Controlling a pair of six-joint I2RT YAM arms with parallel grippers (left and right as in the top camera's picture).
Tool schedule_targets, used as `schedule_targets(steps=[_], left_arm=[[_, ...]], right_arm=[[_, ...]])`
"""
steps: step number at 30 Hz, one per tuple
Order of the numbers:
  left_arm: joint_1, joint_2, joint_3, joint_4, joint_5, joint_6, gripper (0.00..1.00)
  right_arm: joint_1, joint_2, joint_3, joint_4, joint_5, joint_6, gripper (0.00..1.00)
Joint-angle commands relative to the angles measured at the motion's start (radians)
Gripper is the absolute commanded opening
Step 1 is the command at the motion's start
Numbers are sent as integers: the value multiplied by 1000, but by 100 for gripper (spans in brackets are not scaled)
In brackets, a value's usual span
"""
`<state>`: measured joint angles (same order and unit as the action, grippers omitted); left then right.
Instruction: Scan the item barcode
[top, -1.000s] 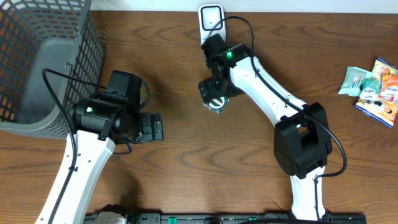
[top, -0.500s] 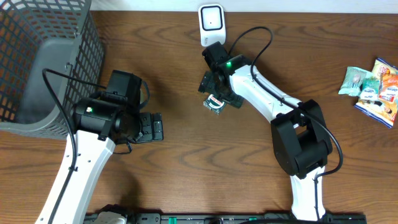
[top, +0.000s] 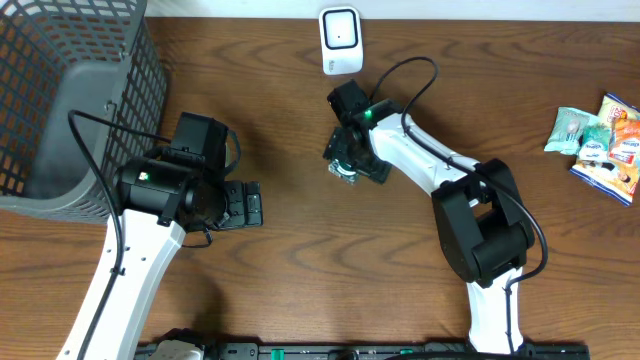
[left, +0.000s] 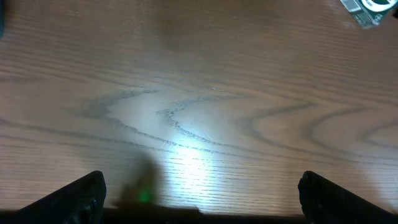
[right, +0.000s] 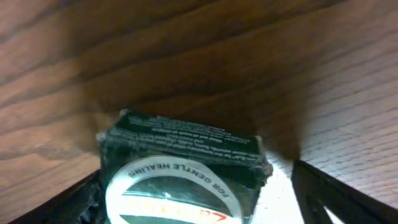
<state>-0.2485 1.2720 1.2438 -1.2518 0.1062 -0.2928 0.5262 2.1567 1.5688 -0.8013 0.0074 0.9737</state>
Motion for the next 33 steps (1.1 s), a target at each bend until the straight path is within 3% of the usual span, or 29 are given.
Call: schedule_targets(steps=[1,7,10,17,25,33], left_arm=[[3,2,1,-3,9,-8,98],[3,2,1,-3,9,-8,98],[3,2,1,-3,9,-8,98],[3,2,1,-3,9,-8,98],[3,2,1,-3,9,-8,98],[3,2,1,-3,9,-8,98]], right_arm=[[-1,-9,-36,8,-29,13,84],[-1,-9,-40,-6,-29,-45,73],[-1,-9,-39,-19,-39,-74,60],[-30,-32,0,-72,-169,-124,58],[-118,-92,27,-107,-578,-240,57],[-241,-103,27,-106,-1125,-348,57]])
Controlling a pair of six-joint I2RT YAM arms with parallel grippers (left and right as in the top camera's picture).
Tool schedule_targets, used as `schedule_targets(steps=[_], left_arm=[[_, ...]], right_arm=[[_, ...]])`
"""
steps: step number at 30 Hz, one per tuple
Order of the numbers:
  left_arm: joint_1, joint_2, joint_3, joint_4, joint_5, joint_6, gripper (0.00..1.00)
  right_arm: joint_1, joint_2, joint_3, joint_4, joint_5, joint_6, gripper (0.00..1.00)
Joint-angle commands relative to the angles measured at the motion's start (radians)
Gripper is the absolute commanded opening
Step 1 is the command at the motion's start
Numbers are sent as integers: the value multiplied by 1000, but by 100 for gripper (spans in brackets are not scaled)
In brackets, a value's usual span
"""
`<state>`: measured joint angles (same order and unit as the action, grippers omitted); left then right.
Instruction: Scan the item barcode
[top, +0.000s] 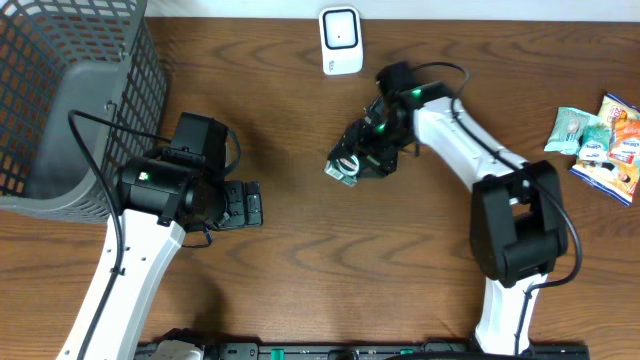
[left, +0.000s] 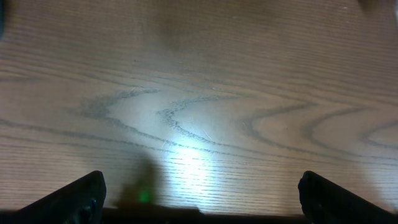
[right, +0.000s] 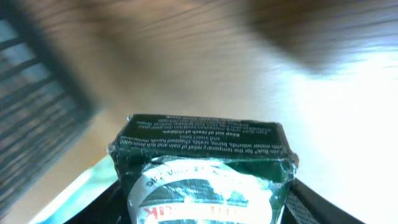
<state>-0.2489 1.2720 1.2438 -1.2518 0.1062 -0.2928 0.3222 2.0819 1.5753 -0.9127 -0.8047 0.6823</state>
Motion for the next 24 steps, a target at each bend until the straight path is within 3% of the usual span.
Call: schedule_targets(steps=[1,10,16,24], left_arm=[[4,2,1,-3,9,-8,98],[4,2,1,-3,9,-8,98],[4,2,1,-3,9,-8,98],[4,2,1,-3,9,-8,98]], right_arm=[[-51,-29,21,11,-366,-56,57],[-171,-29,21,27,-725,-48,57],[-204,-29,21,19,-735,-13,57],[-204,-29,21,101,-652,153,59]])
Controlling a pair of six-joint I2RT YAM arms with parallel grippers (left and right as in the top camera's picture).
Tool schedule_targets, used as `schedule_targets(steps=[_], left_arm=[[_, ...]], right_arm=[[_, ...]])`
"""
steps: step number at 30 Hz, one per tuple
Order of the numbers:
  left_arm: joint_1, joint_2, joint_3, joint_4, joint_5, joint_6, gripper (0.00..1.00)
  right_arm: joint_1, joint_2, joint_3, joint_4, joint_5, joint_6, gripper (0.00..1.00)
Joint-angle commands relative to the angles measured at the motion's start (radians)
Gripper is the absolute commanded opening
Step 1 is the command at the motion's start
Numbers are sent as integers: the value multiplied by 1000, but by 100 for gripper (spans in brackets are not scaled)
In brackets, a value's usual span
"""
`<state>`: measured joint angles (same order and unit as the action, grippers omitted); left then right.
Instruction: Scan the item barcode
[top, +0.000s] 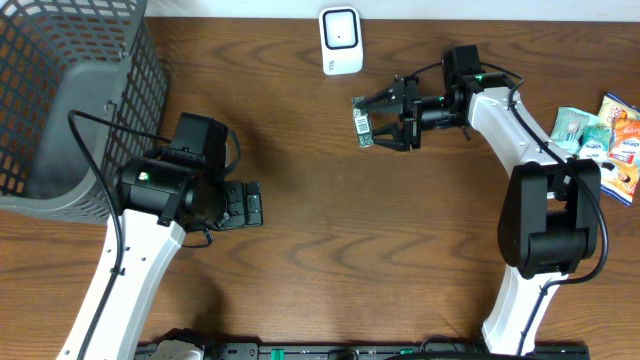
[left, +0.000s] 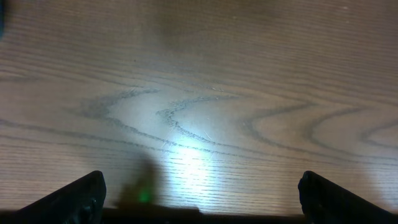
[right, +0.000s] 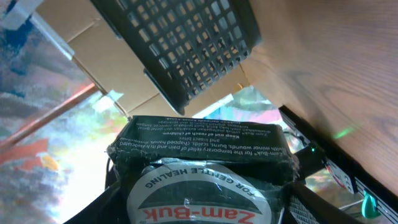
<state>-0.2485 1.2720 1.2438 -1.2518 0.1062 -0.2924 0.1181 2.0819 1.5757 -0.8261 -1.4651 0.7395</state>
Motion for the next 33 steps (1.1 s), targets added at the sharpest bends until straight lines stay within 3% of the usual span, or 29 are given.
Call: schedule_targets(steps=[1,6,33], left_arm=[[3,2,1,-3,9,-9,98],[3,2,1,-3,9,-9,98],[3,2,1,-3,9,-9,98]], right_arm=[[0,-29,21,26,21,122,60],[2,-29,21,145,72,209,60],[74,-29,21,198,124,256,60]])
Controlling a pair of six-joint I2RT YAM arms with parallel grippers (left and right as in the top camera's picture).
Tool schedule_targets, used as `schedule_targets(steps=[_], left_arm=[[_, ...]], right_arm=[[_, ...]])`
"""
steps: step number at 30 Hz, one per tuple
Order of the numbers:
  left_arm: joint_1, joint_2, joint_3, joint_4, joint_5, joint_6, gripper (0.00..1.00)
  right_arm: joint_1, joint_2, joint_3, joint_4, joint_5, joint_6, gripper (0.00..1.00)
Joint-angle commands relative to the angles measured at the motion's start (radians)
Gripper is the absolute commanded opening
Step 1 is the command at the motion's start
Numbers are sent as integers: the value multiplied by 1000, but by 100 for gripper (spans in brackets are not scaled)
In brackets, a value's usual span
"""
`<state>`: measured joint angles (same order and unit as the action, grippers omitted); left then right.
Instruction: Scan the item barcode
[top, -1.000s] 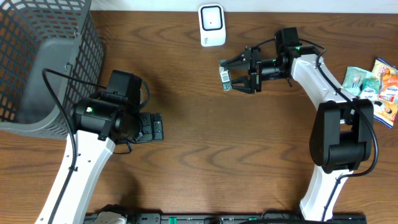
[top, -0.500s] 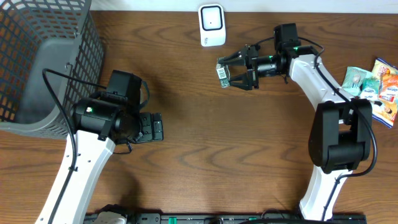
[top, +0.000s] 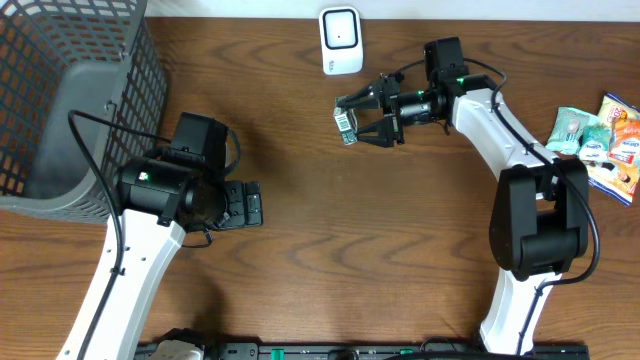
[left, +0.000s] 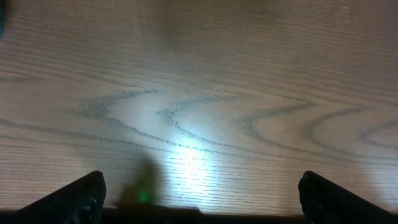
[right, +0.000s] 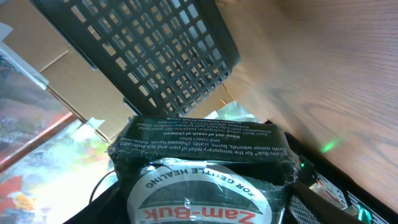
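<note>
A small dark green Zam-Buk box (top: 346, 121) hangs above the table, its barcode side showing in the overhead view. My right gripper (top: 362, 118) is shut on the box (right: 199, 168), arm stretched level, just below the white barcode scanner (top: 341, 40) at the table's back edge. In the right wrist view the box fills the bottom, with the basket seen sideways beyond. My left gripper (top: 252, 205) rests open low over bare wood at the left, nothing between its fingers (left: 81, 196).
A grey mesh basket (top: 70, 100) stands at the back left corner. Several snack packets (top: 600, 145) lie at the right edge. The wooden table (top: 330, 260) stretches between the arms.
My right gripper, still holding the box, has shifted a little left and up the table, closer below the scanner. The left arm has not moved.
The box first sat low at the table's middle in my right gripper. Then it was lifted and tilted beside the same spot. Later it hung to the right of the scanner with the arm turned level, and now it sits nearer the scanner.
</note>
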<state>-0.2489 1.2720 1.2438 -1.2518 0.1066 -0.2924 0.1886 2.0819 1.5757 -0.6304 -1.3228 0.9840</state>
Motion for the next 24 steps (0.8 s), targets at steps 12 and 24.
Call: schedule_targets(steps=[12,24], left_arm=[[4,2,1,-3,8,-9,98],[4,2,1,-3,8,-9,98]], right_arm=[[12,-29,21,3,-5,18,60],[14,-29,21,3,12,18,60]])
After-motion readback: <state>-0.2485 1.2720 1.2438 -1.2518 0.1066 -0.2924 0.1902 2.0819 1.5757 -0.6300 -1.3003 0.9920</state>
